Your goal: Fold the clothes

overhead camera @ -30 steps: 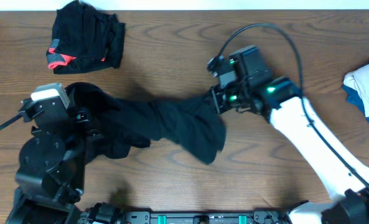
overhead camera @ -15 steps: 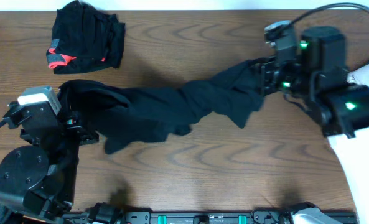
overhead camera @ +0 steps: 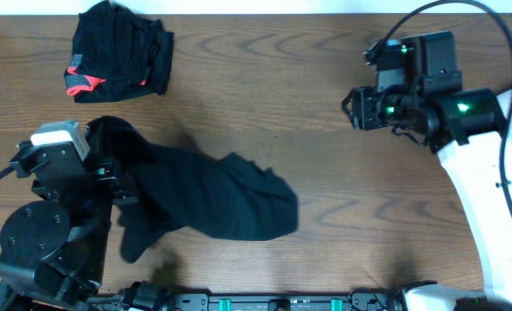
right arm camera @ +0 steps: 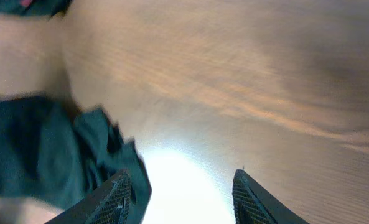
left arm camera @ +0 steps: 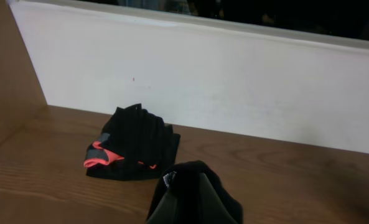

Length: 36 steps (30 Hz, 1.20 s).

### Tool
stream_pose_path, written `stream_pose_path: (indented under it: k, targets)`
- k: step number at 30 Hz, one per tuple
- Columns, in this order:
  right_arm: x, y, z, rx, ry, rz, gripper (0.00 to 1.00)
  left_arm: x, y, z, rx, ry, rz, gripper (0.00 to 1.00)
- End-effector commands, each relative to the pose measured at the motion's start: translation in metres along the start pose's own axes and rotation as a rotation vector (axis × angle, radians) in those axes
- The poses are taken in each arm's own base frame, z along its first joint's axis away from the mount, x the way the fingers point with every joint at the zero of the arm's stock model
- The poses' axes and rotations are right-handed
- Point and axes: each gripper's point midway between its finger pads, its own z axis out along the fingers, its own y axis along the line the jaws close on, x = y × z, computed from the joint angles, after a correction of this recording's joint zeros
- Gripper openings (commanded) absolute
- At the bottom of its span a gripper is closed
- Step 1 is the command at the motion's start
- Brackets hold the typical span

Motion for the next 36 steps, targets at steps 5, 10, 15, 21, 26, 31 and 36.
stream_pose_path:
  k: [5,10,15,21,26,31,36]
  targets:
    - [0.041,0.092,0.014,-0.378,0.134,-0.401,0.59,-0.017,-0.001,-0.008,0.008,-0.051,-0.006,0.06]
    - [0.075,0.107,0.052,-0.303,0.28,-0.44,0.69,-0.018,0.0,-0.008,0.004,-0.056,-0.007,0.05]
    - [0.11,0.09,0.09,-0.147,0.467,-0.188,0.67,-0.017,0.007,-0.008,-0.034,-0.052,-0.005,0.06]
    - [0.161,0.068,0.111,-0.062,0.639,0.015,0.63,-0.012,0.009,-0.008,-0.046,-0.033,0.002,0.06]
    - [0.196,0.078,0.11,-0.158,0.751,0.11,0.63,-0.011,0.012,-0.008,-0.063,-0.029,0.004,0.06]
    - [0.227,0.096,0.107,-0.272,0.837,0.156,0.62,-0.01,0.012,-0.008,-0.063,-0.026,0.005,0.06]
    - [0.246,0.098,0.109,-0.313,0.873,0.196,0.62,-0.008,0.012,-0.008,-0.064,-0.021,0.007,0.06]
